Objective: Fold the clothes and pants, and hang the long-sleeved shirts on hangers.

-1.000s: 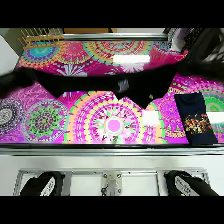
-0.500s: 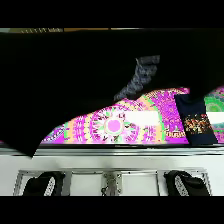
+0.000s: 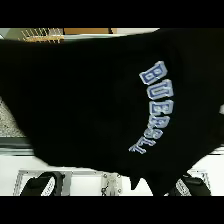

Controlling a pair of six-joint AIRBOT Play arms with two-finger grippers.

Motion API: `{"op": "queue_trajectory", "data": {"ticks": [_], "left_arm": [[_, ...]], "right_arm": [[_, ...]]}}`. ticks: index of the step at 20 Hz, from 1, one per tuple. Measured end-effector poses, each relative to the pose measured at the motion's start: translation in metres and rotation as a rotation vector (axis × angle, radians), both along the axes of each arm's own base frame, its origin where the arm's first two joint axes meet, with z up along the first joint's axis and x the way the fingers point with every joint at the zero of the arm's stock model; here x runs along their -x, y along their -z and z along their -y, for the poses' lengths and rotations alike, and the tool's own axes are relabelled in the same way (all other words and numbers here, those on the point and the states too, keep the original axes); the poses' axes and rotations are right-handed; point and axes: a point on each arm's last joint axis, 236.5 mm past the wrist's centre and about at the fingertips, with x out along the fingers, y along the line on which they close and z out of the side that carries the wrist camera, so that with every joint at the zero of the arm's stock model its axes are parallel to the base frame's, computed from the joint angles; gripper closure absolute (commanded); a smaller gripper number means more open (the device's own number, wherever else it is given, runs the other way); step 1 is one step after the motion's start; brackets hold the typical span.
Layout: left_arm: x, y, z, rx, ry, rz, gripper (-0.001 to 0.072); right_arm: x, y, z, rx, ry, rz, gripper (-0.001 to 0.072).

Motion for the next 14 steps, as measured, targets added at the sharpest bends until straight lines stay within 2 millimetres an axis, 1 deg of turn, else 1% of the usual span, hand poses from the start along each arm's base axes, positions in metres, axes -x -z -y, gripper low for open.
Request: {"op": "queue_trajectory", "data": {"ticks": [2,3,6,7,8,9,10,11,12,13,14], "left_arm": [[-0.046,0.060,-0.001,0.004,0.016,-0.206,0.0701],[-0.068,0.090,-0.002,0.008,0.021,-0.297,0.0701],[-0.134,0.178,-0.008,0.025,0.018,-0.500,0.0700],[-0.154,0.204,-0.011,0.031,0.012,-0.537,0.0701],[-0.174,0.230,-0.012,0.047,0.007,-0.568,0.0674],[-0.192,0.253,-0.013,0.064,0.001,-0.590,0.0360],[-0.207,0.273,-0.015,0.086,-0.007,-0.607,0.0000],[-0.221,0.291,-0.017,0.112,-0.016,-0.620,0.0018],[-0.232,0.303,-0.019,0.137,-0.024,-0.630,0.0025],[-0.240,0.313,-0.023,0.153,-0.029,-0.644,0.0025],[-0.246,0.319,-0.028,0.171,-0.032,-0.658,0.0025]], "right_arm": [[-0.055,0.057,-0.004,-0.001,-0.046,-0.173,0.0701],[-0.084,0.091,-0.007,0.002,-0.065,-0.264,0.0702],[-0.157,0.191,-0.014,0.002,-0.088,-0.481,0.0699],[-0.177,0.222,-0.015,-0.003,-0.086,-0.534,0.0655],[-0.197,0.253,-0.015,-0.012,-0.079,-0.583,0.0492],[-0.212,0.276,-0.014,-0.026,-0.068,-0.614,0.0270],[-0.222,0.298,-0.014,-0.036,-0.062,-0.648,0.0147],[-0.231,0.315,-0.013,-0.051,-0.055,-0.674,0.0110],[-0.236,0.327,-0.012,-0.057,-0.048,-0.688,0.0110],[-0.240,0.332,-0.008,-0.068,-0.040,-0.696,0.0110],[-0.242,0.334,0.000,-0.075,-0.026,-0.695,0.0111]]}}
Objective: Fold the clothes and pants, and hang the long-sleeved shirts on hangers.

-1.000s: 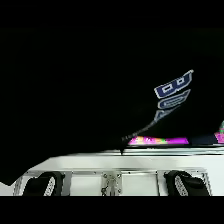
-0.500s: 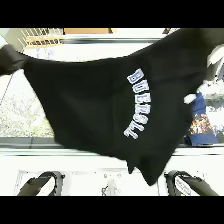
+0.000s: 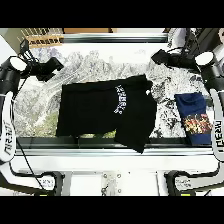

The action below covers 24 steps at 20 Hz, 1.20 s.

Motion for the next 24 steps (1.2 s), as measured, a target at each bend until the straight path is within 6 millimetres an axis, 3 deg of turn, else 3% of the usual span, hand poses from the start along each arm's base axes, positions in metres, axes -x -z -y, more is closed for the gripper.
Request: {"op": "queue_trajectory", "data": {"ticks": [3,5,7,11,14,16,19,24], "left_arm": [[0.006,0.004,-0.022,0.006,-0.010,-0.057,0.0025],[0.028,0.006,-0.040,-0.033,-0.005,-0.098,0.0025],[0.064,0.015,-0.050,-0.060,-0.002,-0.153,0.0025],[0.148,0.061,-0.040,-0.052,0.016,-0.302,0.0025],[0.202,0.095,-0.023,-0.042,0.034,-0.385,0.0025],[0.227,0.109,-0.012,-0.042,0.044,-0.404,0.0025],[0.249,0.118,0.000,-0.053,0.060,-0.388,0.0025],[0.259,0.114,0.010,-0.072,0.063,-0.320,0.0025]], "right_arm": [[0.009,-0.015,0.024,0.001,0.027,0.005,0.0124],[0.031,-0.020,0.038,0.026,0.018,-0.028,0.0124],[0.065,-0.006,0.052,0.070,0.007,-0.113,0.0123],[0.158,0.078,0.071,0.055,0.041,-0.414,0.0122],[0.226,0.152,0.067,-0.020,0.075,-0.642,0.0122],[0.259,0.190,0.057,-0.077,0.090,-0.747,0.0122],[0.279,0.223,0.039,-0.166,0.093,-0.814,0.0123],[0.280,0.251,0.002,-0.263,0.065,-0.855,0.0124]]}}
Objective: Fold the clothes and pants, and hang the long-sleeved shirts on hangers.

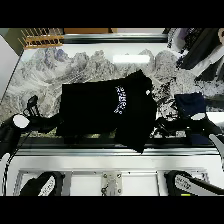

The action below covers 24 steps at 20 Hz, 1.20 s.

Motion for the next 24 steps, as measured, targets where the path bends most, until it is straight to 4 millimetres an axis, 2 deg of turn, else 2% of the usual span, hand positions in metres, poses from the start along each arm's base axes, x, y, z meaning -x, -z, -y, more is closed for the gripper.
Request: {"op": "queue_trajectory", "data": {"ticks": [3,4,5,6,7,10,12,18,21,24], "left_arm": [[0.001,-0.005,0.001,-0.001,-0.010,0.024,0.0025],[0.001,-0.006,0.001,0.000,-0.015,0.028,0.0025],[0.001,-0.006,0.001,-0.001,-0.017,0.032,0.0026],[0.001,-0.007,0.001,0.000,-0.022,0.033,0.0026],[0.001,-0.007,0.001,0.003,-0.030,0.032,0.0026],[0.003,-0.006,-0.007,0.027,-0.107,0.013,0.0026],[0.012,0.002,-0.016,0.054,-0.197,-0.029,0.0026],[0.049,0.048,-0.047,0.141,-0.542,-0.137,0.0026],[0.052,0.066,-0.049,0.192,-0.640,-0.155,0.0026],[0.049,0.081,-0.040,0.214,-0.648,-0.196,0.0026]], "right_arm": [[-0.007,0.009,-0.020,-0.023,0.004,0.003,0.0132],[-0.010,0.011,-0.025,-0.021,0.006,0.010,0.0196],[-0.012,0.014,-0.027,-0.010,0.008,0.019,0.0445],[-0.015,0.018,-0.026,0.011,0.011,0.030,0.0659],[-0.017,0.021,-0.025,0.025,0.011,0.038,0.0699],[-0.022,0.019,-0.027,0.032,0.010,0.062,0.0699],[-0.025,0.016,-0.027,0.039,0.010,0.080,0.0699],[-0.031,0.008,-0.025,0.053,0.011,0.121,0.0699],[-0.031,0.006,-0.026,0.045,0.012,0.122,0.0699],[-0.032,0.004,-0.027,0.039,0.015,0.123,0.0699]]}}
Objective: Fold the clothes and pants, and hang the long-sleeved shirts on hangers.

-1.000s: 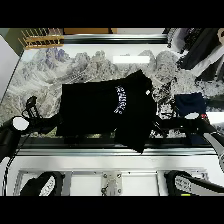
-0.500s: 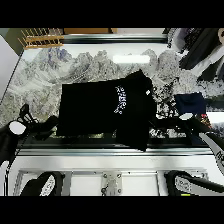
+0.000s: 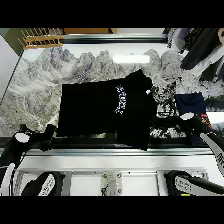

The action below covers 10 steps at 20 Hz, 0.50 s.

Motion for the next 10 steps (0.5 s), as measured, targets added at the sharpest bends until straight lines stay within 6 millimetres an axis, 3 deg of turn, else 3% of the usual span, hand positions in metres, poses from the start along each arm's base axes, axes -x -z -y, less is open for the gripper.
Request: {"op": "queue_trajectory", "data": {"ticks": [3,4,5,7,10], "left_arm": [[-0.014,0.004,0.009,0.005,0.031,-0.001,0.0027],[-0.019,0.005,0.012,0.006,0.043,0.000,0.0107],[-0.024,0.006,0.014,0.004,0.054,0.000,0.0353],[-0.028,0.010,0.019,0.003,0.083,-0.017,0.0690],[-0.032,0.010,0.023,0.003,0.101,-0.017,0.0700]], "right_arm": [[-0.001,-0.001,-0.001,-0.005,0.004,0.000,0.0699],[-0.001,-0.001,-0.001,-0.007,0.005,0.000,0.0699],[-0.001,-0.001,-0.001,-0.009,0.007,0.000,0.0699],[-0.001,-0.001,-0.001,-0.009,0.007,0.001,0.0699],[-0.003,-0.003,-0.001,-0.009,0.006,0.006,0.0700]]}}
